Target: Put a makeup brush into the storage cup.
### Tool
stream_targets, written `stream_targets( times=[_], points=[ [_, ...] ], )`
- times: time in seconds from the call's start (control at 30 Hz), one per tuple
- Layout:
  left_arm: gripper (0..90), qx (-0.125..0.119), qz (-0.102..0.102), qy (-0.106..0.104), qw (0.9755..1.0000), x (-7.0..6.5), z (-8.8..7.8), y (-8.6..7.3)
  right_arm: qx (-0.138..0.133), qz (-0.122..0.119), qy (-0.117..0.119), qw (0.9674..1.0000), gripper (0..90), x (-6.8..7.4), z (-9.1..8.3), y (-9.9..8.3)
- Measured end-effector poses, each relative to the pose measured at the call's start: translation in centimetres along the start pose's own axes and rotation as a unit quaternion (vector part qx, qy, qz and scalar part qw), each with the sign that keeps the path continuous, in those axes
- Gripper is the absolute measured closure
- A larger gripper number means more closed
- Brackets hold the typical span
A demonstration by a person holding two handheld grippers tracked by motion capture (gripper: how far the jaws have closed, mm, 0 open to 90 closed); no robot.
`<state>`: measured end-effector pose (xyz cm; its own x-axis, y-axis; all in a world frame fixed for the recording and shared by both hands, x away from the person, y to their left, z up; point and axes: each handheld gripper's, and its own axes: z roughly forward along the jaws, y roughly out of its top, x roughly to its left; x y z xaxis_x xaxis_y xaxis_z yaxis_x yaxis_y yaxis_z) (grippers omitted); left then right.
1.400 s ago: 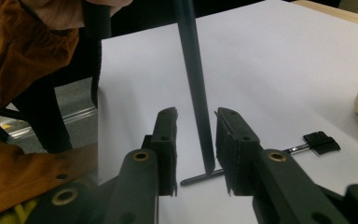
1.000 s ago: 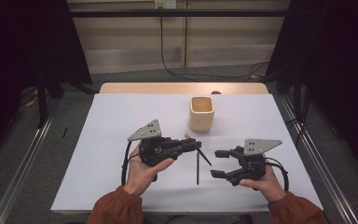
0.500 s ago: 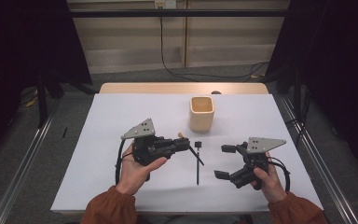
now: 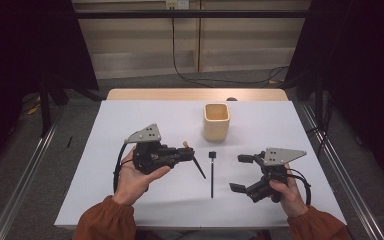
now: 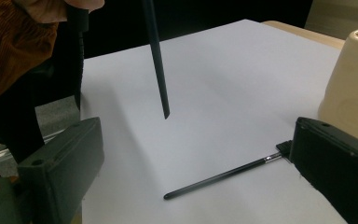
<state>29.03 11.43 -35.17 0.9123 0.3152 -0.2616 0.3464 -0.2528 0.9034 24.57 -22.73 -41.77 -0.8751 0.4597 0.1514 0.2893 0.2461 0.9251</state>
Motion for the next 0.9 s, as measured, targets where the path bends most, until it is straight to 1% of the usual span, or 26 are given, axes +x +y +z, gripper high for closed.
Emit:
stream_targets(
  times=[0.07,0.1,0.2,0.23,0.33,0.37,0.4,0.47,0.53,0.6,0.77,0.83,0.87,0.9],
  points=[
    [83.9,0.006,-0.002,-0.006,1.0,0.0,0.1,0.2,-0.001,-0.002,-0.001,1.0,2.0,0.0,0.0,0.1],
    [83.9,0.012,0.0,-0.001,0.9999,-0.1,0.2,0.3,0.0,-0.002,0.001,1.0,2.1,0.0,0.0,0.1],
    [83.9,0.027,0.004,-0.005,0.9996,-0.2,0.6,0.6,0.002,-0.005,-0.002,1.0,2.0,0.0,0.1,0.1],
    [83.9,0.037,0.007,-0.007,0.9993,-0.2,0.8,0.7,0.003,-0.004,0.001,1.0,1.7,0.0,0.1,0.1],
    [83.9,0.055,0.013,-0.01,0.9984,-0.3,1.2,1.0,0.007,-0.007,0.004,0.9999,1.6,0.0,0.2,0.1],
    [83.9,0.057,0.013,-0.01,0.9982,-0.3,1.3,1.1,0.009,-0.01,0.007,0.9999,1.7,0.1,0.3,0.1],
    [83.9,0.061,0.014,-0.014,0.9979,-0.3,1.4,1.2,0.011,-0.013,0.006,0.9998,2.1,0.1,0.4,0.1],
    [83.9,0.07,0.016,-0.016,0.9973,-0.4,1.6,1.4,0.01,-0.015,0.006,0.9998,2.7,0.1,0.5,0.1],
    [83.9,0.083,0.019,-0.016,0.9962,-0.4,2.0,1.5,0.008,-0.015,0.008,0.9998,3.0,0.1,0.6,0.1],
    [83.9,0.083,0.02,-0.008,0.9963,-0.4,2.1,1.5,0.001,-0.014,0.013,0.9998,3.6,0.2,0.6,0.2],
    [83.9,0.093,0.017,-0.013,0.9955,-0.3,2.5,1.5,0.0,-0.01,0.024,0.9997,4.6,0.4,0.7,0.5],
    [83.9,0.098,0.021,-0.013,0.9949,-0.4,2.6,1.7,-0.002,-0.01,0.029,0.9995,5.0,0.5,0.9,0.7],
    [83.9,0.096,0.02,-0.018,0.9951,-0.5,2.7,1.7,-0.002,-0.011,0.032,0.9994,5.4,0.5,1.0,0.8],
    [83.9,0.097,0.021,-0.016,0.9949,-0.6,2.8,1.8,0.0,-0.012,0.032,0.9994,5.6,0.6,1.1,0.9]
  ],
)
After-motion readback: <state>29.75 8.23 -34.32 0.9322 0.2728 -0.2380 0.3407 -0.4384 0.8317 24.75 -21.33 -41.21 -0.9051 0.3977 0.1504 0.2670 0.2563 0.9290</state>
